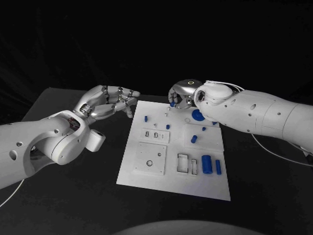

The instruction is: Assemble the parts on the task board

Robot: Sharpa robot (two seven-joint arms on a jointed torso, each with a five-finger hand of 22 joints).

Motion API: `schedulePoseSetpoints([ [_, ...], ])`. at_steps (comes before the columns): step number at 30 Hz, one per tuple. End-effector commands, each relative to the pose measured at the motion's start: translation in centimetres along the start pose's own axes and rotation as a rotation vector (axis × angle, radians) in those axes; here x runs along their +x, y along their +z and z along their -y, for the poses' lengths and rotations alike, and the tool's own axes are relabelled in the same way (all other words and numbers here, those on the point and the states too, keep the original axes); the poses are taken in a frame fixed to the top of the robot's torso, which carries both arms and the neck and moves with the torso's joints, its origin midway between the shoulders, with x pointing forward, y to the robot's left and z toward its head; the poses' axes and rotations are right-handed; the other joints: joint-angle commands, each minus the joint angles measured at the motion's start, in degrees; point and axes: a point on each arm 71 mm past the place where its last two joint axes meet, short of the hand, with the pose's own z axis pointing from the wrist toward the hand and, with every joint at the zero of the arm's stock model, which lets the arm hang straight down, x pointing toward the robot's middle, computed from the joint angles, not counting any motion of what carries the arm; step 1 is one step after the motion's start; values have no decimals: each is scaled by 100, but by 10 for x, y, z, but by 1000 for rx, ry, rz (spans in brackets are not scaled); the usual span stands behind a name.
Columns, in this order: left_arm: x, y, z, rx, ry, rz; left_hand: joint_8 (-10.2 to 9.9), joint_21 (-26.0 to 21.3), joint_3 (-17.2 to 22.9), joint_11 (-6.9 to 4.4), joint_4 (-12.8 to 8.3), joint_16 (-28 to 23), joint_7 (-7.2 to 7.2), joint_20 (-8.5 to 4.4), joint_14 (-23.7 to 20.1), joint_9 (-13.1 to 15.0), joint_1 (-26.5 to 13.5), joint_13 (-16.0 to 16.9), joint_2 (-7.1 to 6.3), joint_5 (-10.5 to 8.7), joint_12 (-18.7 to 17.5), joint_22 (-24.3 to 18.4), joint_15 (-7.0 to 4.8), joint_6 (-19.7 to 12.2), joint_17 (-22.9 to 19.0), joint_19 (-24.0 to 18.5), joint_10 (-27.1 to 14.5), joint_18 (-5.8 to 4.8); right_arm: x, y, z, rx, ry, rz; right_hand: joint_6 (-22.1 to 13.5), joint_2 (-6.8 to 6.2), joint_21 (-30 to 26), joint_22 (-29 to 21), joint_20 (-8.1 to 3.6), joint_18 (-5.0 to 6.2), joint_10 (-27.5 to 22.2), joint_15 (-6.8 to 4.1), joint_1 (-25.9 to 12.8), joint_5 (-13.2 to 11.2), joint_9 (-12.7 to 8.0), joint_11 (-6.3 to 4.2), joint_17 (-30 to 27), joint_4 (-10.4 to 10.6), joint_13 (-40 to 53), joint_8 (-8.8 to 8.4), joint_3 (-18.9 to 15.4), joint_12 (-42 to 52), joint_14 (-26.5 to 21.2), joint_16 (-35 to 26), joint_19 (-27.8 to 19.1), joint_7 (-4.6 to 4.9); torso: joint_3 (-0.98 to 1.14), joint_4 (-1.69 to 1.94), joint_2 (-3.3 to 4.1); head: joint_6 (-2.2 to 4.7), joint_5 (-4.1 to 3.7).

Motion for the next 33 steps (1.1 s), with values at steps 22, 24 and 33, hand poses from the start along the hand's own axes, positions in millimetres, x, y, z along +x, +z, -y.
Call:
schedulePoseSetpoints([
  [22,2,0,1,5,0,-6,-29,-42,42,5,9,-37,-2,1,-9,-2,36,-13,-20,40,-32,-9,3,38,-17,-42,16,57,3,9,-2,19,-7,-39,5,37,-77,-28,-19,-64,22,39,-46,-92,359,39,-61,21,-38,-153,33,-152,-26,-64,-38,126,-37,67,78,-8,-85],
  [24,2,0,1,5,0,-7,-29,-43,42,5,10,-38,-1,2,-9,-2,36,-14,-21,41,-33,-9,3,38,-18,-42,16,57,4,10,-3,18,-7,-43,3,37,-80,-30,-19,-63,21,40,-45,-92,358,40,-62,21,-39,-157,34,-155,-27,-65,-40,127,-37,68,77,-10,-95],
  [33,3,1,1,5,-1,-9,-31,-46,41,6,11,-42,0,2,-10,-3,33,-15,-24,42,-35,-10,4,37,-21,-45,15,56,6,10,-4,25,-13,-78,-28,35,-139,-67,-20,-50,-12,53,-19,-75,334,49,-139,1,-52,-235,63,-228,-88,-122,-97,130,-33,70,71,-32,-96],
])
